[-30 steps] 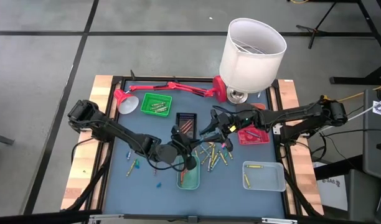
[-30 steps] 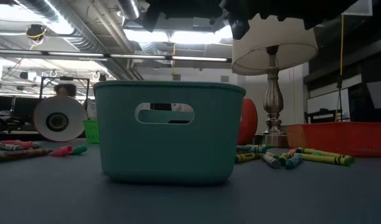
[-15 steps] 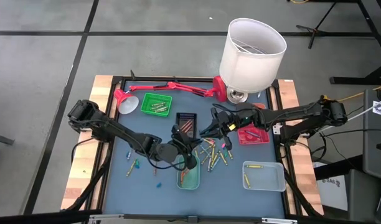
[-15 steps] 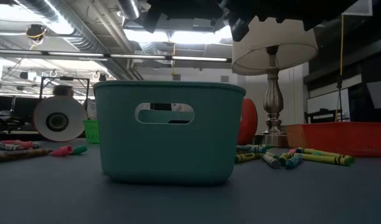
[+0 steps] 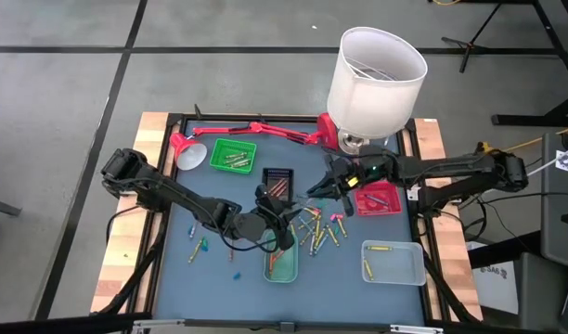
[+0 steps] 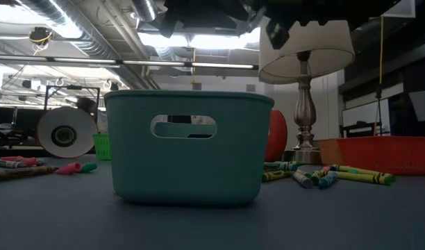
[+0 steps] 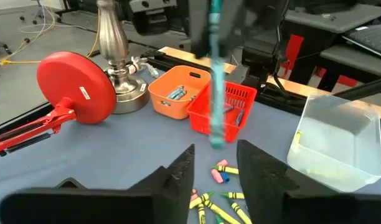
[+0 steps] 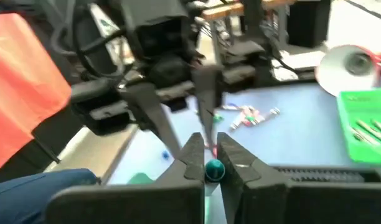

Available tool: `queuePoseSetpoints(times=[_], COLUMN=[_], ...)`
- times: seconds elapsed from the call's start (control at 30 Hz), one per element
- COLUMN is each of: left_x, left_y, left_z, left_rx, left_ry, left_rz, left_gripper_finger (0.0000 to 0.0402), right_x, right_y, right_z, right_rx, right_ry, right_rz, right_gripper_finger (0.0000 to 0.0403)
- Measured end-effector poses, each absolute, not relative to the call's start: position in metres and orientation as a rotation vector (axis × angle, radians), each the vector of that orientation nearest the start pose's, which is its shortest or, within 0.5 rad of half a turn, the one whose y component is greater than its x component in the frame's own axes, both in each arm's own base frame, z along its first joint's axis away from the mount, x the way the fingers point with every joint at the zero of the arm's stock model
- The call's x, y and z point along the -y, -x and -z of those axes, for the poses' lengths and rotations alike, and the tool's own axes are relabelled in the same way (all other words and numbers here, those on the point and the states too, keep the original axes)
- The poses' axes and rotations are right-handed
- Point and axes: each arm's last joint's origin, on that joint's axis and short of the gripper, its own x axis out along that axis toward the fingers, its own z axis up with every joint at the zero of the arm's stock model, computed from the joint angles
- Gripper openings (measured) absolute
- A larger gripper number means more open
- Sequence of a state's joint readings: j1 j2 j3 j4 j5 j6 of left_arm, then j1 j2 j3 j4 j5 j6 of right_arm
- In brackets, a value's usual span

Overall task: Sort crayons
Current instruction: Put the blue green crayon into the orange bin

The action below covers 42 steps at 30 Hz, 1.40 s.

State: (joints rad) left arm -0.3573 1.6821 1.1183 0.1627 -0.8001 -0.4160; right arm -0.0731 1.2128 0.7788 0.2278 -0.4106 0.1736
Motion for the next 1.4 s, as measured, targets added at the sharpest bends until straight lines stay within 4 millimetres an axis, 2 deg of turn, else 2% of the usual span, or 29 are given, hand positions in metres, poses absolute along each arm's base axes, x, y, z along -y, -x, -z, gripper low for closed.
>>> queuePoseSetpoints(times=[0.27, 0.5, 0.7, 0.87, 1.07, 1.4], left_x=[0.110, 0.111, 0.111, 0.111, 0.114, 0.132], left_y=[-0.353, -0.353, -0.353, -0.352, -0.350, -0.327], left_z=[-0.249, -0.249, -0.249, -0.247, -0.240, -0.215], left_rx=[-0.263, -0.272, -0.274, -0.303, -0.384, -0.767], left_ry=[0.171, 0.178, 0.176, 0.182, 0.259, 0.552], left_rz=[-0.497, -0.466, -0.466, -0.438, -0.353, -0.231], left_gripper_finger=[0.0135, 0.0137, 0.0137, 0.0138, 0.0138, 0.0137], right_x=[0.029, 0.039, 0.041, 0.042, 0.042, 0.043], right_y=[-0.224, -0.184, -0.164, -0.155, -0.153, -0.153], right_z=[-0.283, -0.270, -0.256, -0.246, -0.242, -0.242], right_rx=[-0.450, -0.750, -0.994, -1.121, -1.140, -1.140], right_ry=[-0.201, -0.053, 0.053, 0.106, 0.131, 0.137], right_rz=[-0.125, 0.240, 0.444, 0.506, 0.542, 0.550], right_gripper_finger=[0.0034, 0.0014, 0.0032, 0.0027, 0.0031, 0.0074])
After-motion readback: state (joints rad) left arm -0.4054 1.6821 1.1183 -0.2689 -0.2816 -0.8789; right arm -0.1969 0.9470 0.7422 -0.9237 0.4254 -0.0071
